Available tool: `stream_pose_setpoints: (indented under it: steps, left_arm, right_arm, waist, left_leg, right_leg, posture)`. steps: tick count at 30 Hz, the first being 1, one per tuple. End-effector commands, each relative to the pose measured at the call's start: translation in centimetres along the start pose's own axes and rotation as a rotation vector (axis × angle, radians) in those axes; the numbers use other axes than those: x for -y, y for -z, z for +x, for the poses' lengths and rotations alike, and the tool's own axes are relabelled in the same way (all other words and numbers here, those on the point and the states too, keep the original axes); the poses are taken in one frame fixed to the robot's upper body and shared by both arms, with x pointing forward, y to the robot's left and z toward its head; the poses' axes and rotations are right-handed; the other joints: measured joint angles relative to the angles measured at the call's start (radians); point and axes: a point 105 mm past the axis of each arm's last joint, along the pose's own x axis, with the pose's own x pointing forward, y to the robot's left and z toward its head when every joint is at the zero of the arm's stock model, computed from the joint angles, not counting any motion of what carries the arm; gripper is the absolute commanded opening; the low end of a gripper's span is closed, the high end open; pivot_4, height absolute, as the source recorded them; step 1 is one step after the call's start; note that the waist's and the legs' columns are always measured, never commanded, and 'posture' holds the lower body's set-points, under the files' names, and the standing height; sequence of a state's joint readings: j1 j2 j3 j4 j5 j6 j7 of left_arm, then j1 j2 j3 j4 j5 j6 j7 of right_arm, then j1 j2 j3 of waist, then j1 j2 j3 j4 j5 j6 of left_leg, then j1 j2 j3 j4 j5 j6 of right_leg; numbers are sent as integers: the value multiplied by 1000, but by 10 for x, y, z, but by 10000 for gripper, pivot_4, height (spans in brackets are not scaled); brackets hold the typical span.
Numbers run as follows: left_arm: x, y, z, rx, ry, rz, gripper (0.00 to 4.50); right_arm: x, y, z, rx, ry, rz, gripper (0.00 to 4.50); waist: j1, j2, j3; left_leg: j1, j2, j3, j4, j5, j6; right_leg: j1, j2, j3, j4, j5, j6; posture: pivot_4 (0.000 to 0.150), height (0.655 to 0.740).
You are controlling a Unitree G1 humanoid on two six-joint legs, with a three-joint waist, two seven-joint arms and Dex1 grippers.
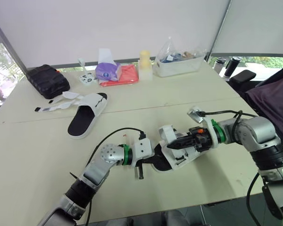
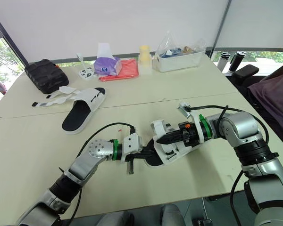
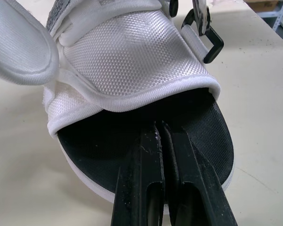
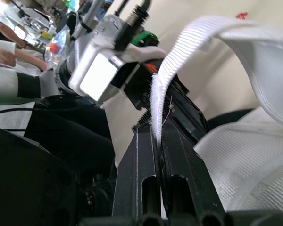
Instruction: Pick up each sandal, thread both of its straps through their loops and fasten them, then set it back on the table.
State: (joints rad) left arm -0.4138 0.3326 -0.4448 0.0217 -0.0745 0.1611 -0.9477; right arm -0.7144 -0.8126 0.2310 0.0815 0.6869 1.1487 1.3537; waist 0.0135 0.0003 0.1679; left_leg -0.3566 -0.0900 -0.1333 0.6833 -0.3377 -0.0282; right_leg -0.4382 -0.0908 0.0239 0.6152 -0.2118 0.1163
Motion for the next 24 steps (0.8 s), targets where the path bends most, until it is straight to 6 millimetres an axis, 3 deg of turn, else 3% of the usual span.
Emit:
stream_pose_setpoints:
  steps: [1,13,18,21,24]
  left_arm:
    - [1,8,-2,-29,-8,-13,1239]
    - [1,8,-2,-28,-19,-15,1239]
    - [0,7,0,-23,-24,-13,1239]
    - [0,7,0,-22,-27,-13,1239]
    - [-1,7,0,-22,-32,-12,1239]
  right_arm:
    - [0,6,2,-26,-15,-1,316]
    - [15,30,-1,-160,61,-111,316]
    - [30,24,2,-174,145,-263,316]
    - [31,15,4,-136,154,-289,316]
    - [25,19,3,-165,120,-310,316]
  waist:
    - [0,0,0]
    - [0,0,0]
    - [0,-1,-1]
    - [-1,-3,-3]
    - [-1,-3,-3]
  left_leg:
    - [0,0,0,0,0,0]
    - [0,0,0,0,0,0]
    - [1,0,0,0,0,0]
    - [2,0,0,0,0,0]
    - [3,0,0,0,0,0]
  right_leg:
    - [0,0,0,0,0,0]
    - [1,0,0,0,0,0]
    - [1,0,0,0,0,0]
    - [3,0,0,0,0,0]
    - [4,0,0,0,0,0]
  posture:
    - [1500,7400]
    - [1500,7400]
    - [1500,7400]
    - [1500,7400]
    - [1500,7400]
